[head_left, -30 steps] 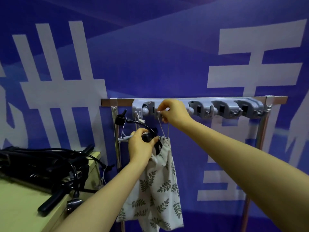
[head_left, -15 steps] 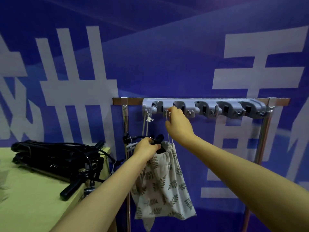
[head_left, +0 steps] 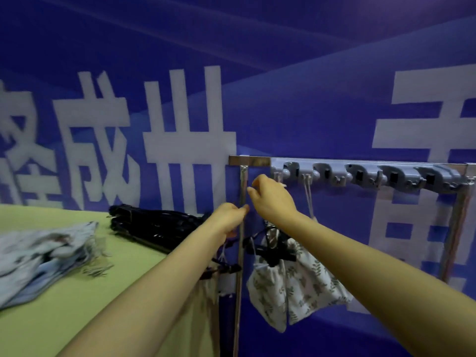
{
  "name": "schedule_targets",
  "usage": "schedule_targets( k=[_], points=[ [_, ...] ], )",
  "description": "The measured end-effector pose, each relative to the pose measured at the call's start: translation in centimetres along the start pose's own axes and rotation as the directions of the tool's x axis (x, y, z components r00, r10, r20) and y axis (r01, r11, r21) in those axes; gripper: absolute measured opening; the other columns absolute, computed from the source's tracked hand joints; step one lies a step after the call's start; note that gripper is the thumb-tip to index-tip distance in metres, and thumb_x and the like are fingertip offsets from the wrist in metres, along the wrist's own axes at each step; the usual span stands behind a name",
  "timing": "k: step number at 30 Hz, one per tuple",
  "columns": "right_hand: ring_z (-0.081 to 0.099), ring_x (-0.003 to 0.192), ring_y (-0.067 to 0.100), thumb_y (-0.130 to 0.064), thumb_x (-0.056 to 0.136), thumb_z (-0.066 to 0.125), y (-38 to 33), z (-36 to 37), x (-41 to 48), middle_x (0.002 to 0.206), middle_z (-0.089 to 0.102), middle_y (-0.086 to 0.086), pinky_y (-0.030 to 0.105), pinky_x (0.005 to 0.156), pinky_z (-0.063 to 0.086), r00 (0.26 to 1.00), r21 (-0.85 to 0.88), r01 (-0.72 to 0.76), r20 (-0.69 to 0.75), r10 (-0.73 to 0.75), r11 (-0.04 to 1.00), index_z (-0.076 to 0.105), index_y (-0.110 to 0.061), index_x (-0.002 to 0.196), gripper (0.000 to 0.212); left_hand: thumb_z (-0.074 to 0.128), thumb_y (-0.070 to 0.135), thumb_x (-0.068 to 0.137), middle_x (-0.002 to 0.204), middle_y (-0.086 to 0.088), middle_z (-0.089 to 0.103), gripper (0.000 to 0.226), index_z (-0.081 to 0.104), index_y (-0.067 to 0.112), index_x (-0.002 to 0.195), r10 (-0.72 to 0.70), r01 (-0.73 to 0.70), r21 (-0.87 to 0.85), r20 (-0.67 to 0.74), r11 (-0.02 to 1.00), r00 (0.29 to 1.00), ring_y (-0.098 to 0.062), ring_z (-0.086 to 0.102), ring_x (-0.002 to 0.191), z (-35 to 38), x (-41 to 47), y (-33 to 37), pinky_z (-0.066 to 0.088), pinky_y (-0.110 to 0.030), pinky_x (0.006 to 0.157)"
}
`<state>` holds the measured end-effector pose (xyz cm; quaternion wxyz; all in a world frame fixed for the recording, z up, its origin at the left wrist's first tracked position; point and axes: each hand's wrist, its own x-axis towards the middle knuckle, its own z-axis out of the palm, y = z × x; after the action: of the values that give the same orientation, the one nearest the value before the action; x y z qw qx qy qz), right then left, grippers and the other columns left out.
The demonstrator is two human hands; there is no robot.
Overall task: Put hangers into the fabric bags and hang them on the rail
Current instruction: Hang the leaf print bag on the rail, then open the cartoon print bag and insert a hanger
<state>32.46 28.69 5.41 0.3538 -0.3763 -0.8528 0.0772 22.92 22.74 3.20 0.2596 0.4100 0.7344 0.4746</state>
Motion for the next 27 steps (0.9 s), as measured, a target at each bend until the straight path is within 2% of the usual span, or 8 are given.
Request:
schedule_targets(
  k=[2, 8, 12, 17, 20, 22, 24, 27],
  points=[
    [0.058, 0.095, 0.033, -0.03, 0.099, 0.041, -2.0, 0.9, -0.5, 0.11, 0.062, 0.013, 0.037, 0.069, 0.041, 0.999, 0.039, 0.025, 0.035, -0.026, 0.999, 0.052, -0.006, 0.109, 0.028, 0.046, 0.036, 0.095, 0.093, -0.01, 0.055, 0.032, 0.057, 0.011, 0.079, -0.018, 0.016, -0.028, -0.043, 0.999, 0.999, -0.024, 0.05, 0.083, -2.4, -0.9, -1.5, 0.047, -0.032, 0.074],
    [0.059, 0.095, 0.032, -0.032, 0.098, 0.042, -9.9, 6.1, -2.3, 0.102, 0.065, 0.011, 0.036, 0.069, 0.043, 0.969, 0.123, 0.138, 0.188, -0.16, 0.983, 0.055, -0.008, 0.106, 0.029, 0.045, 0.03, 0.097, 0.068, -0.003, 0.049, 0.035, 0.052, 0.014, 0.067, -0.084, 0.062, -0.097, -0.237, 0.993, 0.968, -0.014, 0.045, 0.061, -11.7, -4.6, -7.2, 0.038, -0.023, 0.056],
    [0.061, 0.09, 0.03, -0.032, 0.097, 0.047, -14.6, 10.3, -3.5, 0.099, 0.067, 0.009, 0.036, 0.067, 0.045, 0.927, 0.161, 0.226, 0.266, -0.262, 0.961, 0.059, -0.011, 0.103, 0.025, 0.049, 0.03, 0.095, 0.07, -0.007, 0.05, 0.032, 0.053, 0.011, 0.069, -0.114, 0.104, -0.047, -0.392, 0.994, 0.913, -0.023, 0.046, 0.066, -18.0, -6.7, -11.6, 0.039, -0.028, 0.064],
    [0.063, 0.093, 0.026, -0.025, 0.093, 0.055, -18.2, 15.0, -4.1, 0.102, 0.07, 0.007, 0.036, 0.078, 0.051, 0.889, 0.208, 0.22, 0.359, -0.283, 0.953, 0.067, -0.016, 0.1, 0.016, 0.058, 0.027, 0.088, 0.048, -0.005, 0.037, 0.049, 0.035, 0.016, 0.047, -0.074, 0.17, 0.108, -0.591, 0.979, 0.803, -0.025, 0.042, 0.056, -24.0, -8.4, -15.5, 0.034, -0.03, 0.064],
    [0.064, 0.096, 0.024, -0.021, 0.09, 0.059, -19.3, 18.0, -4.2, 0.104, 0.07, 0.006, 0.033, 0.079, 0.05, 0.871, 0.205, 0.207, 0.406, -0.275, 0.957, 0.069, -0.014, 0.099, 0.015, 0.055, 0.027, 0.091, 0.049, -0.001, 0.031, 0.044, 0.033, 0.016, 0.054, -0.055, 0.227, 0.195, -0.633, 0.954, 0.772, -0.02, 0.032, 0.048, -26.3, -8.4, -17.7, 0.03, -0.027, 0.055],
    [0.063, 0.097, 0.024, -0.02, 0.088, 0.061, -19.4, 19.7, -4.2, 0.105, 0.07, 0.006, 0.032, 0.078, 0.049, 0.867, 0.195, 0.196, 0.423, -0.263, 0.961, 0.069, -0.014, 0.099, 0.014, 0.054, 0.028, 0.092, 0.053, 0.0, 0.038, 0.035, 0.042, 0.016, 0.061, -0.047, 0.238, 0.214, -0.643, 0.947, 0.764, -0.017, 0.035, 0.049, -27.1, -8.0, -18.7, 0.028, -0.027, 0.049],
    [0.061, 0.1, 0.023, -0.021, 0.087, 0.063, -19.4, 21.3, -4.2, 0.108, 0.068, 0.005, 0.031, 0.078, 0.047, 0.868, 0.189, 0.193, 0.424, -0.257, 0.963, 0.068, -0.016, 0.101, 0.016, 0.055, 0.03, 0.092, 0.064, 0.0, 0.051, 0.024, 0.054, 0.014, 0.074, -0.043, 0.236, 0.219, -0.641, 0.947, 0.766, -0.015, 0.045, 0.058, -27.4, -7.6, -19.4, 0.034, -0.027, 0.052],
    [0.059, 0.105, 0.022, -0.025, 0.085, 0.068, -19.3, 23.2, -3.8, 0.113, 0.064, 0.003, 0.029, 0.08, 0.045, 0.858, 0.204, 0.207, 0.431, -0.278, 0.957, 0.067, -0.018, 0.107, 0.023, 0.058, 0.031, 0.09, 0.07, 0.002, 0.058, 0.021, 0.058, 0.015, 0.076, -0.015, 0.209, 0.23, -0.638, 0.95, 0.77, -0.017, 0.053, 0.068, -27.0, -6.5, -20.3, 0.042, -0.03, 0.062]
  ],
)
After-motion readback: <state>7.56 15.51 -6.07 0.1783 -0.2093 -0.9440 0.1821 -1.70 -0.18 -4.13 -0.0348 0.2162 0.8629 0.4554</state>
